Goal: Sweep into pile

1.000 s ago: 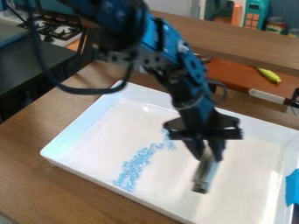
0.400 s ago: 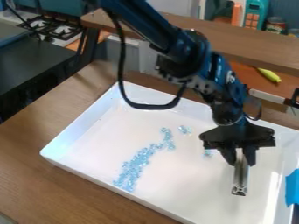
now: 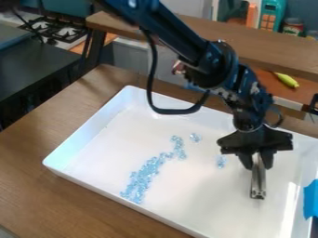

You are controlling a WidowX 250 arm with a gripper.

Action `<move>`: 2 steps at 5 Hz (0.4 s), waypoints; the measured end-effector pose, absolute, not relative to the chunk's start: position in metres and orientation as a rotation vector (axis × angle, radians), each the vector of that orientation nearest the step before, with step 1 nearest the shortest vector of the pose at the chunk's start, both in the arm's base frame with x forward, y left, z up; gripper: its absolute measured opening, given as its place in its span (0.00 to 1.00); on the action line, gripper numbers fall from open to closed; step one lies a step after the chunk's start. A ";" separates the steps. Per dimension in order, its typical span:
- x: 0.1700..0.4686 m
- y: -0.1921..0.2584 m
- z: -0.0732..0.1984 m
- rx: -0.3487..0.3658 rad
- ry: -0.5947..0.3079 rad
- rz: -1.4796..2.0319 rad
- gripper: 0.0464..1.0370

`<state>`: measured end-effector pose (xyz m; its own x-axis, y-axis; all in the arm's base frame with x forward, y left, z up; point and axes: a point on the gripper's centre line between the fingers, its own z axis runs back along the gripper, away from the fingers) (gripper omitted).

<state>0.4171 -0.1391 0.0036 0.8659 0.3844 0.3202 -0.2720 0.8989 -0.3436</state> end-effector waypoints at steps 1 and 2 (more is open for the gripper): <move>0.425 -0.123 0.002 -0.266 -0.413 0.416 0.29; 0.432 -0.103 0.003 -0.245 -0.439 0.489 0.29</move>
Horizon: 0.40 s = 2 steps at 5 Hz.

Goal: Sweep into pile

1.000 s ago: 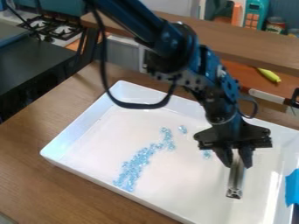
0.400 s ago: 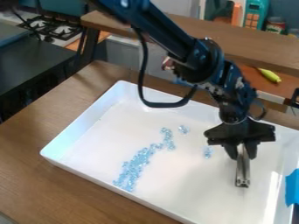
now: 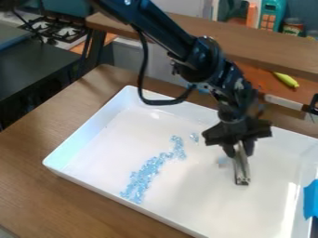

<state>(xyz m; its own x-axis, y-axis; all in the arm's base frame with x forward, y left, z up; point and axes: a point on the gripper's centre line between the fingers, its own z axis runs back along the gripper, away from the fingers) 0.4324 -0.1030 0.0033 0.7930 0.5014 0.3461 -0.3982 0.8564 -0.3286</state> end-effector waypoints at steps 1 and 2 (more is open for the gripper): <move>0.433 -0.090 0.002 -0.243 -0.453 0.544 0.29; 0.422 -0.062 0.001 -0.221 -0.461 0.621 0.29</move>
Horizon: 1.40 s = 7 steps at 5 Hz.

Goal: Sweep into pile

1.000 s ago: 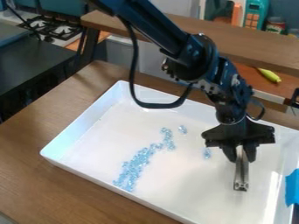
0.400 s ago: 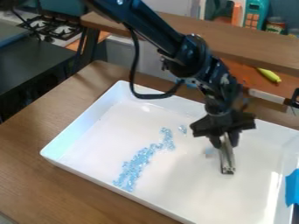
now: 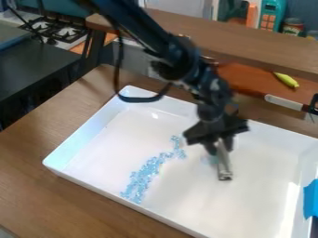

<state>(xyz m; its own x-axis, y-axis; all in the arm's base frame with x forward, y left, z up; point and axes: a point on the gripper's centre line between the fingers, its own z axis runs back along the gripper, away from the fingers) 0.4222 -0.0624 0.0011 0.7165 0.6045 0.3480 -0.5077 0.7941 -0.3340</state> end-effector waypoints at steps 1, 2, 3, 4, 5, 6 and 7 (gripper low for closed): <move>0.414 -0.047 0.000 -0.205 -0.478 0.645 0.29; 0.402 -0.032 0.000 -0.197 -0.482 0.671 0.29; 0.392 -0.014 0.000 -0.190 -0.484 0.719 0.29; 0.378 0.001 -0.002 -0.186 -0.464 0.759 0.29; 0.362 0.010 0.000 -0.189 -0.436 0.770 0.29; 0.346 0.026 0.005 -0.077 -0.429 0.750 0.29; 0.334 0.041 0.011 0.037 -0.445 0.712 0.29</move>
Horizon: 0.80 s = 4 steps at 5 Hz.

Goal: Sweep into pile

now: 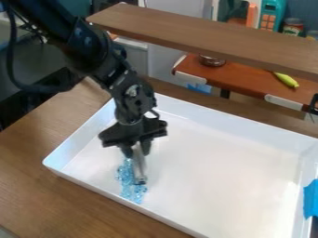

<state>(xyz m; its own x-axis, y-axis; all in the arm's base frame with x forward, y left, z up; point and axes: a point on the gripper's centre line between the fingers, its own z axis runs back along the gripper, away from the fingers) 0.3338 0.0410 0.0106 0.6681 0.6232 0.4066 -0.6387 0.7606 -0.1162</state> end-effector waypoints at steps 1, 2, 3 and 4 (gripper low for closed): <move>0.322 0.051 0.012 0.111 -0.453 0.676 0.29; 0.320 0.048 0.019 0.079 -0.453 0.663 0.29; 0.326 0.020 0.042 -0.097 -0.467 0.635 0.29; 0.327 -0.015 0.051 -0.231 -0.436 0.614 0.29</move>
